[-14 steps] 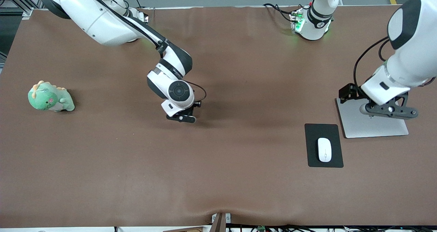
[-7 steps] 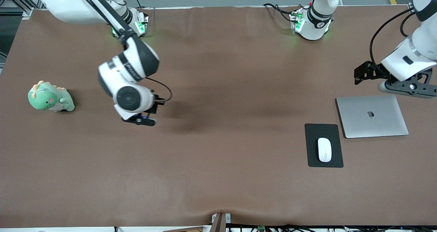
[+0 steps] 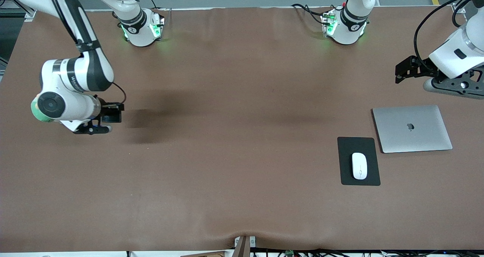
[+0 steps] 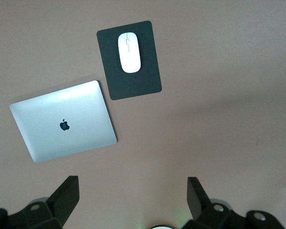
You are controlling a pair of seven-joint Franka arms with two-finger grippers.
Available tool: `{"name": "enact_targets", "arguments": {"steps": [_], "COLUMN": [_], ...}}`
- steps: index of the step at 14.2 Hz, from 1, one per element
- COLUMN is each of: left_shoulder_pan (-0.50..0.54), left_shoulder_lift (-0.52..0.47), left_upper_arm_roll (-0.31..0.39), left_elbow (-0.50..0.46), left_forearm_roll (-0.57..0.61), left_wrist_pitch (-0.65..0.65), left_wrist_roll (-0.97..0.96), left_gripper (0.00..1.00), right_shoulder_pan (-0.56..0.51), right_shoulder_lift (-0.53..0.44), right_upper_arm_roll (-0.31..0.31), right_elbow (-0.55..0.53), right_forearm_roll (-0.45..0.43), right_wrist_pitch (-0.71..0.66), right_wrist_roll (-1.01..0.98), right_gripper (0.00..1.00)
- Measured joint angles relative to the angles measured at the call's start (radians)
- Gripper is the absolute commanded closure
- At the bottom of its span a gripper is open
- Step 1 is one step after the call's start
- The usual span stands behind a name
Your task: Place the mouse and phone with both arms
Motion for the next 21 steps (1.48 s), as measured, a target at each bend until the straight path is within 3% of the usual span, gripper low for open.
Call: {"name": "enact_targets", "arguments": {"steps": [2, 6, 7, 8, 9, 12, 14, 18, 19, 21], "left_shoulder_pan": [0.000, 0.000, 0.001, 0.002, 0.002, 0.002, 0.001, 0.001, 0.001, 0.001], "left_shoulder_lift": [0.000, 0.000, 0.000, 0.000, 0.000, 0.001, 0.001, 0.001, 0.001, 0.001], "left_upper_arm_roll": [0.002, 0.007, 0.008, 0.009, 0.009, 0.009, 0.008, 0.008, 0.008, 0.008], "left_elbow": [0.007, 0.010, 0.010, 0.010, 0.010, 0.010, 0.010, 0.010, 0.010, 0.010], "left_forearm_roll": [0.000, 0.000, -0.003, -0.010, -0.014, -0.016, -0.016, -0.016, -0.016, -0.016], "left_wrist_pitch": [-0.008, -0.011, -0.011, -0.011, -0.011, -0.012, -0.012, -0.012, -0.012, -0.012], "left_wrist_roll": [0.000, 0.000, 0.000, -0.001, -0.001, -0.001, -0.001, -0.001, -0.001, -0.001], "left_gripper": [0.00, 0.00, 0.00, 0.00, 0.00, 0.00, 0.00, 0.00, 0.00, 0.00], "right_shoulder_pan": [0.000, 0.002, 0.003, 0.003, 0.003, 0.008, 0.019, 0.030, 0.031, 0.032], "right_shoulder_lift": [0.005, 0.065, 0.080, 0.076, 0.078, 0.078, 0.068, 0.034, 0.031, 0.031], "right_upper_arm_roll": [-0.072, -0.096, -0.097, -0.099, -0.099, -0.098, -0.098, -0.097, -0.097, -0.096], "right_elbow": [-0.133, -0.280, -0.286, -0.285, -0.285, -0.271, -0.177, 0.235, 0.329, 0.467], "right_forearm_roll": [0.002, 0.024, 0.045, 0.063, 0.070, 0.072, 0.074, 0.086, 0.088, 0.090], "right_wrist_pitch": [0.217, 0.493, 0.517, 0.511, 0.511, 0.440, 0.216, -0.369, -0.459, -0.502], "right_wrist_roll": [-0.065, -0.070, -0.071, -0.075, -0.074, -0.074, -0.078, -0.143, -0.151, -0.180], "right_gripper": [1.00, 1.00, 0.81, 0.31, 0.00, 0.00, 0.00, 0.00, 0.00, 0.00]}}
